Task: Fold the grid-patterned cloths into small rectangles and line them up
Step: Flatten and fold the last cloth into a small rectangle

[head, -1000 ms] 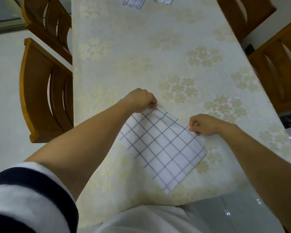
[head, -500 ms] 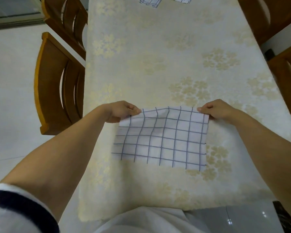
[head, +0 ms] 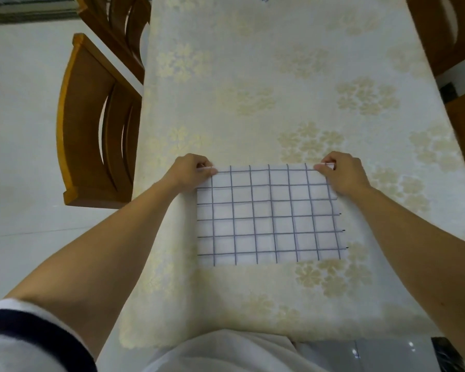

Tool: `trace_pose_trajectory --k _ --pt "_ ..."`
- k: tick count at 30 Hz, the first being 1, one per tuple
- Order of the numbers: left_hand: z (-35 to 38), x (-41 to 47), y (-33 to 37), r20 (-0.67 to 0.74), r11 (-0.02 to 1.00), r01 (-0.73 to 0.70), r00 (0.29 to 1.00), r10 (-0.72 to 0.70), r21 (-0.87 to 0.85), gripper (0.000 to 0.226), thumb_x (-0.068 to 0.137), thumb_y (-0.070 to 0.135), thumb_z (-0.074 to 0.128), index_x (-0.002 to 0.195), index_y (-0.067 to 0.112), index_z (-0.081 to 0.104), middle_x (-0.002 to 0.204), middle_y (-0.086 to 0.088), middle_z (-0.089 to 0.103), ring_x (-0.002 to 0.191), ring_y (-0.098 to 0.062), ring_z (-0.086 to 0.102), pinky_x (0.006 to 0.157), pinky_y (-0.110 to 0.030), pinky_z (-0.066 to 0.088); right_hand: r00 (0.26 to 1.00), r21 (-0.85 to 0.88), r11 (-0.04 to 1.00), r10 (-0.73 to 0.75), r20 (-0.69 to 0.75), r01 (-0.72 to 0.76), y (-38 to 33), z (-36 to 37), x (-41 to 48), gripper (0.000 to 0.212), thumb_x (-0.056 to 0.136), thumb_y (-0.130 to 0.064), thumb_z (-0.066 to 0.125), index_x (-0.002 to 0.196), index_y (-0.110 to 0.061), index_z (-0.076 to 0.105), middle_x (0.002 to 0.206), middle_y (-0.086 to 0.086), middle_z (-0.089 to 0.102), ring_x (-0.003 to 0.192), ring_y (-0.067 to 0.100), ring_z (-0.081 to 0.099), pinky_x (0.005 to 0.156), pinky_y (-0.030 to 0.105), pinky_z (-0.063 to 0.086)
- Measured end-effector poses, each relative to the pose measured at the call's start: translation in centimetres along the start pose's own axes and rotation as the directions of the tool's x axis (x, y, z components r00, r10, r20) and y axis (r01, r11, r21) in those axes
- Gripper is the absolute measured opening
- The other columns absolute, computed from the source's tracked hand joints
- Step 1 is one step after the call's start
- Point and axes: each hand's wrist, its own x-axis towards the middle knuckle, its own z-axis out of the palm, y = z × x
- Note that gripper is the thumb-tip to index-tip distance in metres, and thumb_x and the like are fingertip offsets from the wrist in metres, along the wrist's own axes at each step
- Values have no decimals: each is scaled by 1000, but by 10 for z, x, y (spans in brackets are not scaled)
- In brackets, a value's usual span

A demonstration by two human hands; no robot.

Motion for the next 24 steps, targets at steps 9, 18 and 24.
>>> trace_pose_trajectory --k 9,18,24 --pt "63 -42 41 -434 925 -142 851 296 352 42 102 27 52 141 10 50 149 -16 44 138 -39 37 114 -51 33 874 -219 901 -423 -241 375 -59 36 -46 50 98 -23 56 146 -11 45 139 16 53 127 33 46 111 45 36" --pt "121 -32 49 -145 899 -111 971 188 424 58 107 51 11 161 32 0 168 12 -5 155 -17 -12 125 -44 -8 911 -367 837 -402 92 407 -60 99 -65 56 107 -41 20 159 -21 15 166 -2 13 153 22 8 125 43 10" --pt "80 -33 2 -211 918 68 977 17 391 57 104 58 0 156 43 -15 166 13 -20 152 -20 -22 124 -48 -9 975 -514 828 -182 131 223 3 49 -44 66 101 -62 -1 156 -29 -18 164 -11 -21 152 21 -17 124 49 0"
